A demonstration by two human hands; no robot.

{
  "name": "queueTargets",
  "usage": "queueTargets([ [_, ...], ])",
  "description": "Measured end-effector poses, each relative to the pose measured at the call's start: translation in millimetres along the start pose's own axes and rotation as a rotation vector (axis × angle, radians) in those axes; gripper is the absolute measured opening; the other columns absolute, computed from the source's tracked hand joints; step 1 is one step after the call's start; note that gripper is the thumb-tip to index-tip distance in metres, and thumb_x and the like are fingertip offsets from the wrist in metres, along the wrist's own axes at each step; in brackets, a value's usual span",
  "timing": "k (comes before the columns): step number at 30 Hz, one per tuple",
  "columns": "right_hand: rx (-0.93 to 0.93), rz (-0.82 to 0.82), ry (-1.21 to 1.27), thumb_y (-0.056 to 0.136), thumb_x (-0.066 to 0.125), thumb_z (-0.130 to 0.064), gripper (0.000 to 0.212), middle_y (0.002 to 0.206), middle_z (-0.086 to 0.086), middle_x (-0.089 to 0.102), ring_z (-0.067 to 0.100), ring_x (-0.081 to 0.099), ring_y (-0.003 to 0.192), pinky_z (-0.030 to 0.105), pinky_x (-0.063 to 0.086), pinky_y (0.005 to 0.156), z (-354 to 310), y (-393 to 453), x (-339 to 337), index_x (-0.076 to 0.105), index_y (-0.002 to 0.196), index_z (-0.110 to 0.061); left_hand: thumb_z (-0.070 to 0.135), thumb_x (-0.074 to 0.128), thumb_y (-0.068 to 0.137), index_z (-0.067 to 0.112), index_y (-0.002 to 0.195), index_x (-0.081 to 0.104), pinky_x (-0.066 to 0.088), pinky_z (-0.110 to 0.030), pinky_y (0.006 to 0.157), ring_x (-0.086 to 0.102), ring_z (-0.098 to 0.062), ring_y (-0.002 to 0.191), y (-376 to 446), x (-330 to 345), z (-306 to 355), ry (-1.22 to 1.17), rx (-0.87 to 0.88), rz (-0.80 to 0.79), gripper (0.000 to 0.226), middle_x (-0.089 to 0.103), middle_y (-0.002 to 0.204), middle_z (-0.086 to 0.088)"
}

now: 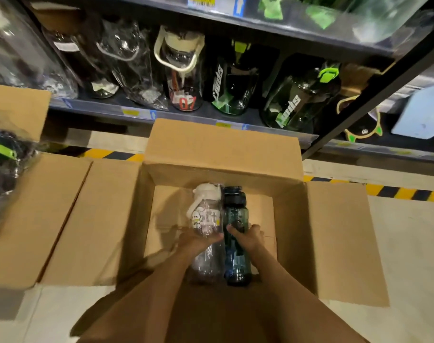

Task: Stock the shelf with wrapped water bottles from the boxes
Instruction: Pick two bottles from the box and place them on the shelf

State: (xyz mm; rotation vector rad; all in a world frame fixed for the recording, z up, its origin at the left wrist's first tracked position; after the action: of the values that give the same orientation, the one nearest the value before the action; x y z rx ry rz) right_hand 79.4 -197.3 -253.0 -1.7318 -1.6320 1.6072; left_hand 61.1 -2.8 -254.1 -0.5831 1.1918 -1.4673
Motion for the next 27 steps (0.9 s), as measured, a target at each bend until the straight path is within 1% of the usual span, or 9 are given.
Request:
queueTargets([
  [7,0.063,-0.065,0.040,0.065,0.079,-0.052,0.093,0.127,0.016,0.049,0.032,0.051,0.116,0.046,0.047,0.098,26.0,12.2,23.1,0.031,0.129,-0.005,0.061,0.076,0.060,0.004,0.145,0.020,0.036,-0.041,0.108,0.030,-0.035,0.137,14.3,1.7,-1.1,0.076,-0.020,0.119,0.117,0.030,0.150,-0.017],
  [9,0.050,-0.096,0.113,0.041,0.081,-0.068,0.114,0.120,0.012,0.057,0.029,0.057,0.110,0.045,0.050,0.094,37.8,27.7,33.6,0.038,0.127,-0.007,0.060,0.074,0.064,0.003,0.143,0.025,0.036,-0.037,0.107,0.031,-0.034,0.136,15.7,1.3,-1.5,0.097,-0.017,0.143,0.109,0.032,0.147,-0.017],
  [11,0.023,-0.119,0.160,0.011,0.071,-0.084,0.137,0.113,0.008,0.064,0.026,0.062,0.104,0.043,0.053,0.091,48.0,45.2,43.3,0.048,0.125,-0.011,0.057,0.073,0.068,0.004,0.141,0.029,0.035,-0.036,0.105,0.030,-0.033,0.135,16.0,-0.7,-1.7,0.099,-0.015,0.176,0.100,0.032,0.146,-0.017],
  [13,0.007,-0.152,0.214,0.004,0.070,-0.083,0.142,0.113,0.006,0.065,0.024,0.063,0.103,0.041,0.053,0.093,54.7,53.1,48.5,0.050,0.125,-0.012,0.053,0.075,0.069,0.006,0.139,0.030,0.035,-0.037,0.104,0.031,-0.032,0.133,17.9,1.4,-4.6,0.036,-0.023,0.181,0.096,0.032,0.144,-0.017],
  [16,-0.003,-0.185,0.264,0.018,0.082,-0.071,0.128,0.111,0.005,0.067,0.020,0.065,0.100,0.036,0.052,0.093,36.2,27.6,37.7,0.051,0.126,-0.009,0.049,0.079,0.065,0.010,0.144,0.026,0.035,-0.042,0.106,0.033,-0.033,0.133,22.0,5.2,-6.8,-0.052,-0.031,0.173,0.104,0.034,0.143,-0.015],
  [19,0.004,-0.217,0.275,0.045,0.086,-0.050,0.092,0.112,0.006,0.068,0.021,0.065,0.102,0.032,0.050,0.094,19.0,7.4,32.3,0.057,0.121,-0.008,0.046,0.083,0.061,0.010,0.144,0.026,0.039,-0.044,0.105,0.039,-0.032,0.130,25.3,5.0,-9.5,-0.115,-0.028,0.171,0.107,0.038,0.142,-0.014],
  [24,0.023,-0.231,0.364,0.026,0.090,-0.055,0.113,0.111,0.007,0.069,0.024,0.065,0.102,0.041,0.049,0.098,18.5,1.2,32.4,0.054,0.122,-0.008,0.043,0.084,0.060,0.007,0.138,0.031,0.043,-0.046,0.100,0.044,-0.032,0.124,27.8,3.7,-15.0,-0.175,-0.027,0.152,0.102,0.042,0.137,-0.014],
  [25,0.022,-0.243,0.371,0.032,0.090,-0.052,0.108,0.112,0.007,0.068,0.023,0.065,0.100,0.040,0.051,0.094,16.4,-4.8,32.2,0.053,0.123,-0.008,0.039,0.083,0.062,0.006,0.136,0.032,0.045,-0.044,0.098,0.047,-0.031,0.120,26.6,4.0,-15.3,-0.193,-0.021,0.140,0.096,0.045,0.134,-0.014],
  [27,0.001,-0.259,0.360,0.058,0.086,-0.036,0.079,0.112,0.007,0.067,0.016,0.064,0.091,0.027,0.053,0.077,12.8,-15.5,29.4,0.053,0.123,-0.007,0.035,0.082,0.067,0.004,0.132,0.034,0.047,-0.036,0.089,0.052,-0.028,0.112,22.8,5.3,-16.0,-0.210,-0.013,0.110,0.086,0.050,0.128,-0.013],
])
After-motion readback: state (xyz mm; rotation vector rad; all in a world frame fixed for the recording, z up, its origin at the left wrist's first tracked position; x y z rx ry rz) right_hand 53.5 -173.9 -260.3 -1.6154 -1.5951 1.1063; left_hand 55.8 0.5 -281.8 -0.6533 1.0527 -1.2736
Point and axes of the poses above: each hand's wrist, its own y-axis towards the middle knuckle, its own x-axis out of the palm, z = x × y, the point moved 10 cm from there along y, towards the middle knuckle
